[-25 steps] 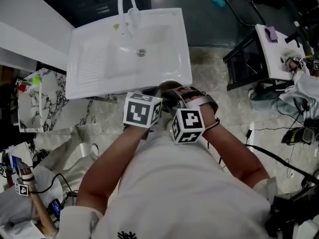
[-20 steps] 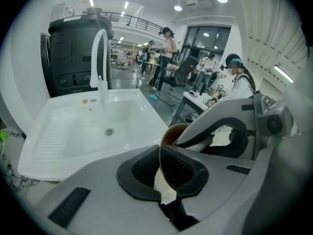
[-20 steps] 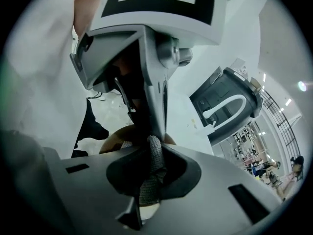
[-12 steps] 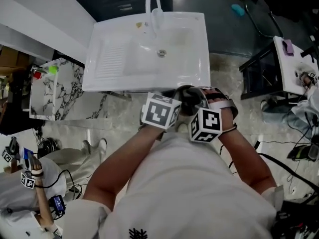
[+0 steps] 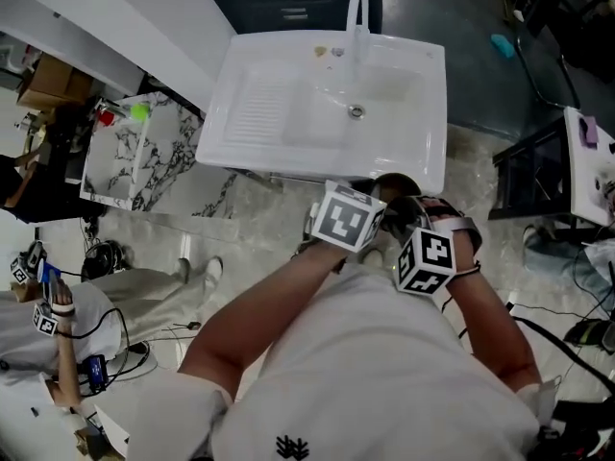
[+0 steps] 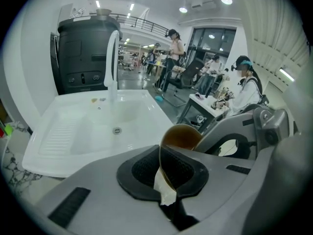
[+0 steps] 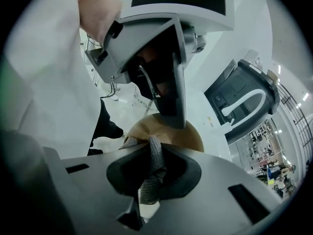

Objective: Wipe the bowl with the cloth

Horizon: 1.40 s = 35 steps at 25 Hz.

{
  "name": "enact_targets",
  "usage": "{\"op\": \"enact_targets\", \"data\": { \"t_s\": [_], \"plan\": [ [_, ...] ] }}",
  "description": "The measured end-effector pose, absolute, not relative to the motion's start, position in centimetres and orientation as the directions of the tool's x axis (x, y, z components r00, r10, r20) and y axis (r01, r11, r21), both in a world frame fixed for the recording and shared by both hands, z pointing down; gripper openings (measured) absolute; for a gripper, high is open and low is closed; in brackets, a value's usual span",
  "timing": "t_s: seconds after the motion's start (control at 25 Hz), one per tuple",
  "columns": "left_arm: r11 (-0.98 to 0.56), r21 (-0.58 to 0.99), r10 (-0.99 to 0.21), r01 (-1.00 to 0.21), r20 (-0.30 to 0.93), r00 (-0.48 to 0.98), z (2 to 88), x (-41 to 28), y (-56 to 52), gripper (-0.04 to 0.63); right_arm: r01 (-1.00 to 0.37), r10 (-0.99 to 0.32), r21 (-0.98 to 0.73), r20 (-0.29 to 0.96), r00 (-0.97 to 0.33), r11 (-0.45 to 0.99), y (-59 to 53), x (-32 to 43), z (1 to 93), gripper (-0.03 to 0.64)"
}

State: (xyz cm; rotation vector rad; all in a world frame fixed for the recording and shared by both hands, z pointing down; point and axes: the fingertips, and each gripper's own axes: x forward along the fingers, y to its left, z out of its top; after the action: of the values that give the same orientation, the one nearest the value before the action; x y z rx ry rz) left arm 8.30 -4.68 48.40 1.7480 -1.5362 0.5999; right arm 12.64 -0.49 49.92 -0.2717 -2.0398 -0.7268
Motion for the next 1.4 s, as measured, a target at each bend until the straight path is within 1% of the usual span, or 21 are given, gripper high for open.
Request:
{"op": "enact_targets", "data": {
  "t_s": [0.08,0.2,0.4,0.64,0.76,0.88,1.04,1.12,1.24,1.4],
  "plan": [
    [-0.032,0.243,-0.641,-0.970,0.739,0.206,48.5,9.1,-4.8,0.020,0.450,-0.069,0.374,0.825,-0.561,0.811,-0.3,12.6,49.7,0.037],
    [-0.046,0.286,-0.643,-0.957,0.725,0.247,48.6,10.1,-4.9,0.021,0.421,-0.097,0.403,0.806,-0.584,0.813,-1.0,11.9,48.9,0.037],
    [-0.031,0.259,-0.626,-0.965,0.748,0.221,48.6,8.6,-3.8,0.021,0.393,-0.165,0.482,0.770,-0.616,0.783,-2.2,9.6,47.6,0.037],
    [-0.030,0.249,-0.644,-0.968,0.736,0.209,48.5,8.1,-3.9,0.020,0.390,-0.211,0.499,0.784,-0.584,0.774,-3.3,9.8,48.0,0.037],
    [-0.022,0.246,-0.643,-0.969,0.738,0.202,48.7,7.8,-4.1,0.020,0.413,-0.201,0.471,0.813,-0.547,0.779,-3.2,10.6,48.9,0.037],
    [-0.012,0.246,-0.644,-0.969,0.739,0.196,48.8,7.3,-4.2,0.021,0.433,-0.162,0.425,0.837,-0.523,0.795,-2.5,11.3,49.7,0.037],
    [-0.010,0.240,-0.662,-0.971,0.726,0.186,48.5,6.8,-4.8,0.021,0.456,-0.095,0.370,0.849,-0.519,0.809,-1.2,11.2,50.1,0.037],
    [-0.008,0.247,-0.654,-0.969,0.732,0.192,48.6,7.0,-4.6,0.021,0.463,-0.069,0.353,0.848,-0.526,0.813,-0.7,11.0,50.0,0.037],
    [-0.003,0.259,-0.637,-0.966,0.744,0.201,48.6,7.1,-3.9,0.020,0.453,-0.055,0.358,0.829,-0.557,0.816,-0.3,10.0,49.2,0.037],
    [-0.009,0.275,-0.633,-0.961,0.742,0.219,48.9,7.5,-3.3,0.020,0.425,-0.103,0.429,0.790,-0.604,0.797,-0.8,8.7,48.1,0.037]
  ]
}}
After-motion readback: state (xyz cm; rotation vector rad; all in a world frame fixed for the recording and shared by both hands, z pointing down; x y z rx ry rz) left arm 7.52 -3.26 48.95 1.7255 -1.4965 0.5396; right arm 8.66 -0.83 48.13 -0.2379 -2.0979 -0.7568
